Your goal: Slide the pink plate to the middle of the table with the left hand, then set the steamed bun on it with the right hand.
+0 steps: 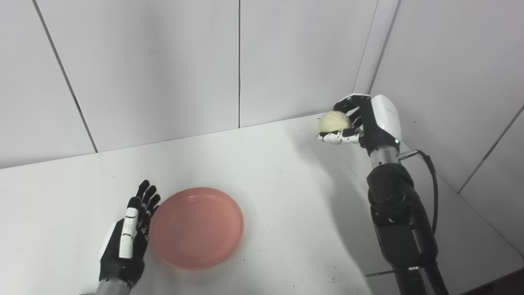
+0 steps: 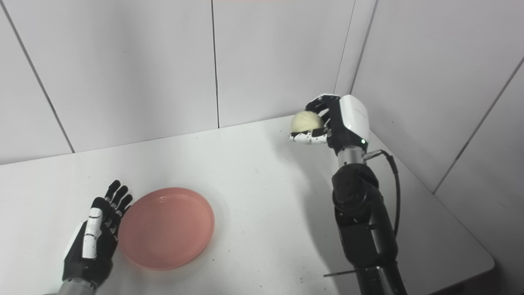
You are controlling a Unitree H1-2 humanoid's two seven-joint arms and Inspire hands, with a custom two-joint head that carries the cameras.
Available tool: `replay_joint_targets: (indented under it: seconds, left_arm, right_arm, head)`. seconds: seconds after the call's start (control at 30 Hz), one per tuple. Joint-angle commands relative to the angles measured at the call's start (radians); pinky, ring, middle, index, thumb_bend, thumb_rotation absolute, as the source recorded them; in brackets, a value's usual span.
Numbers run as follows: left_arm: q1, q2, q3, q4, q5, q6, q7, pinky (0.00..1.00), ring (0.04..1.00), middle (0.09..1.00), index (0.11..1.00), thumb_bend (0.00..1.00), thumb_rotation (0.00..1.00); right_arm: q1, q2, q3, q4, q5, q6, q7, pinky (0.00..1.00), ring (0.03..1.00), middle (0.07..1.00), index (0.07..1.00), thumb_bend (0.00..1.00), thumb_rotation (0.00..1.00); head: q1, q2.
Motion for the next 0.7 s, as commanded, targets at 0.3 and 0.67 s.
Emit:
replay_joint_targets:
  seconds: [0.3, 0.67]
  left_arm:
    - [-0.002, -0.053, -0.036, 0.027, 0.076, -0.029, 0.05, 1.0, 1.0, 1.0, 0.988, 0.65, 1.0]
    - [-0.024, -0.094, -0.033, 0.091, 0.084, -0.081, 0.079, 1.0, 1.0, 1.0, 0.974, 0.67, 0.98]
  right_arm:
    - [0.0, 0.064, 0.227, -0.103, 0.083, -0.126, 0.041, 0.24, 0.407, 0.527, 0.46, 0.51, 0.0]
    - [0.017, 0.108, 0.355, -0.002, 0.158, -0.285, 0.076, 0.3, 0.448, 0.558, 0.455, 0.49, 0.0]
  head:
    - [0.177, 0.017]
    - [0.301, 0.028]
